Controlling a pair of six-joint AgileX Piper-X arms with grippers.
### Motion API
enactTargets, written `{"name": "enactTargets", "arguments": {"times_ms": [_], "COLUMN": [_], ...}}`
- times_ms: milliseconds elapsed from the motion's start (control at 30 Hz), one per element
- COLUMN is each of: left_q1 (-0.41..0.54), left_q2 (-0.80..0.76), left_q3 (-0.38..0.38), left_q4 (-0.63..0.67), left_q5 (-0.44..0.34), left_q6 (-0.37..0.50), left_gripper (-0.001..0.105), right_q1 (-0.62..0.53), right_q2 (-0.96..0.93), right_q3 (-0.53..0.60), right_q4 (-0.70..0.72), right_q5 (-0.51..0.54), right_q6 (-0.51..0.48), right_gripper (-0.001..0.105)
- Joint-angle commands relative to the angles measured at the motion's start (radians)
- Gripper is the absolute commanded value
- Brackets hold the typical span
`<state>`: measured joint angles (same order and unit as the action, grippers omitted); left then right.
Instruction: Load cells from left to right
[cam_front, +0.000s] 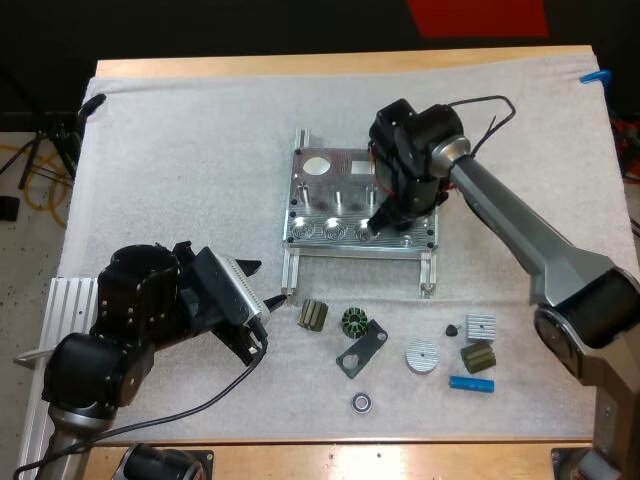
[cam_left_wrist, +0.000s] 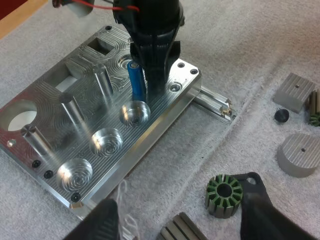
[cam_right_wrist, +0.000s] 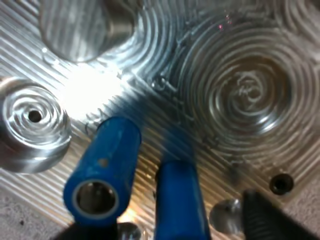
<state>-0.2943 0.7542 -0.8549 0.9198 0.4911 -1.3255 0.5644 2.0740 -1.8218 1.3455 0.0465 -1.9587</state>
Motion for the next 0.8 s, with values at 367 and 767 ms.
{"name": "enactTargets", "arguments": {"times_ms": [367, 767], "left_q1": [-0.005, -0.131], "left_q2": [-0.006, -0.003], "left_q3": [0.000, 0.000], "left_q4": [0.002, -0.038], "left_q5": [0.013, 0.018], "left_q6": [-0.002, 0.011], "left_gripper": [0.052, 0.052], "right_q1": [-0.002, -0.002], "right_q2": [-0.176, -0.297], "right_q3": [-0.014, -0.005], "right_q4": [-0.031, -0.024], "right_q5": [-0.005, -0.028], "right_q6": [-0.005, 0.077], "right_gripper": [0.062, 0.062]}}
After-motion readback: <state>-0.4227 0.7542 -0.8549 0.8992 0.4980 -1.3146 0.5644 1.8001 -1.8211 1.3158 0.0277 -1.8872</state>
